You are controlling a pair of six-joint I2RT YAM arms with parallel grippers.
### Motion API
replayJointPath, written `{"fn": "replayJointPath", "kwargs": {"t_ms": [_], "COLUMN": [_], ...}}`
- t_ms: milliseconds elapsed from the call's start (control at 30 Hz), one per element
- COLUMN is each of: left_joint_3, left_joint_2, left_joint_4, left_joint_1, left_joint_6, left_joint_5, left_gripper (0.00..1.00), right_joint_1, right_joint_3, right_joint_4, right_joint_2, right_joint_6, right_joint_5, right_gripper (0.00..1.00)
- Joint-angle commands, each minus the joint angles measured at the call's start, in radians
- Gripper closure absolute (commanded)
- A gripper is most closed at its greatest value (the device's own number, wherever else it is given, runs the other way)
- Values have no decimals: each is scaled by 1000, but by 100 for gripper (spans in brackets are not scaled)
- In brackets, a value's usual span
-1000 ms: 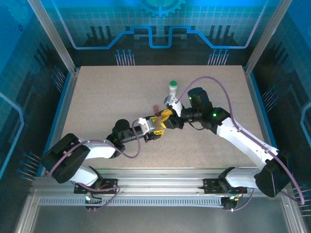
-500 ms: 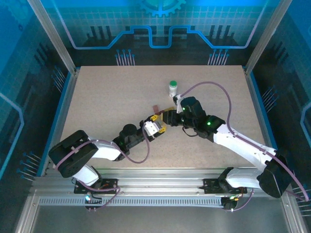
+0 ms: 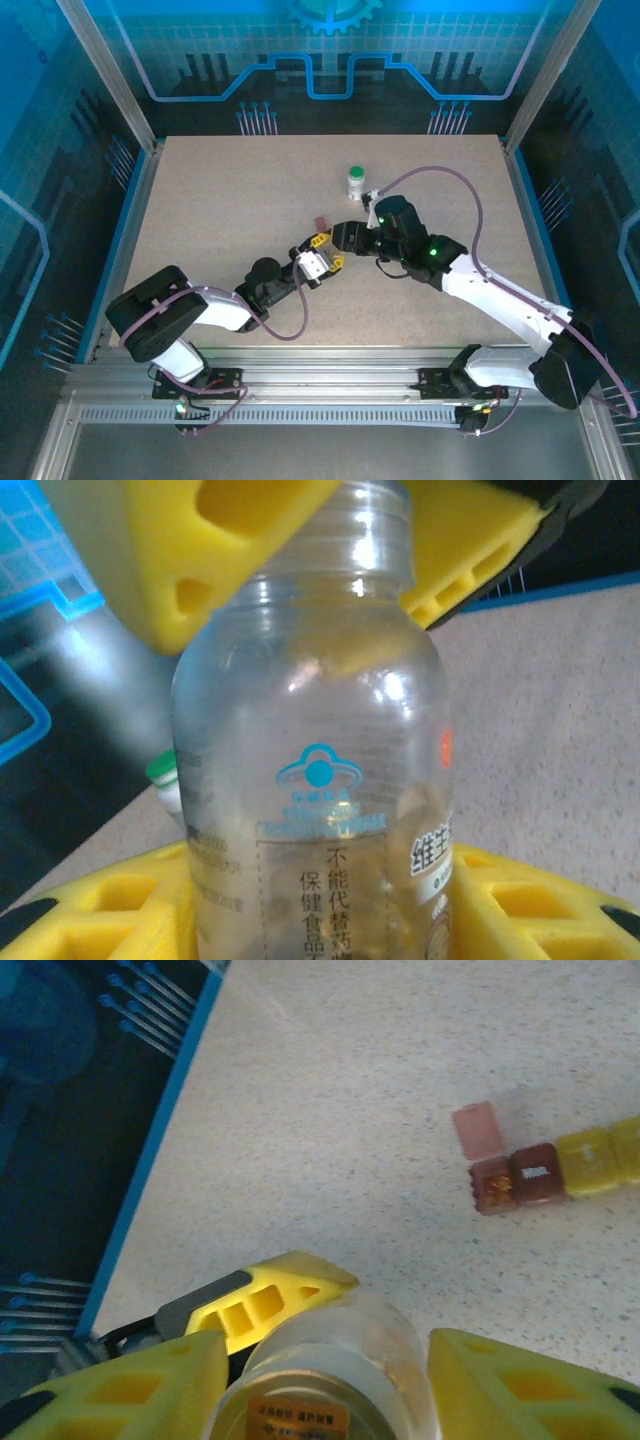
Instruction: Sort the pills into containers
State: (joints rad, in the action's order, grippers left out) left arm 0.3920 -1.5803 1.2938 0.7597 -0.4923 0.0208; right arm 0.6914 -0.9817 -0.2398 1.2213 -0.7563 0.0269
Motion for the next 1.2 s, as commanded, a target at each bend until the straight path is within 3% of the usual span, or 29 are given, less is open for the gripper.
{"fn": "replayJointPath", "kwargs": {"t_ms": [0, 133, 333, 467, 800, 1167], "left_joint_3": [21, 19, 21, 18, 38, 34], "left_joint_2": [28, 59, 114, 132, 136, 154], "left_joint_4": [89, 49, -11, -5, 9, 9], "left_joint_1": [-35, -72, -120, -137, -142, -145], "left_joint_6": [83, 157, 250, 289, 348, 353], "left_joint_5": [-81, -175, -363, -467, -606, -621], "left_gripper": [100, 100, 100, 100, 100, 100], "right_joint_1": [-56, -110, -127, -136, -168, -168], "right_joint_3": [-27, -39, -31, -35, -95, -125], "right_joint_4": [-4, 14, 20, 22, 22, -49], "right_joint_2": [-65, -109, -152, -143, -57, -4], "right_joint_6": [106, 367, 858, 1052, 1169, 1193], "right_joint_5": [153, 293, 376, 489, 784, 804], "right_gripper": [38, 40, 41, 46, 46, 47]}}
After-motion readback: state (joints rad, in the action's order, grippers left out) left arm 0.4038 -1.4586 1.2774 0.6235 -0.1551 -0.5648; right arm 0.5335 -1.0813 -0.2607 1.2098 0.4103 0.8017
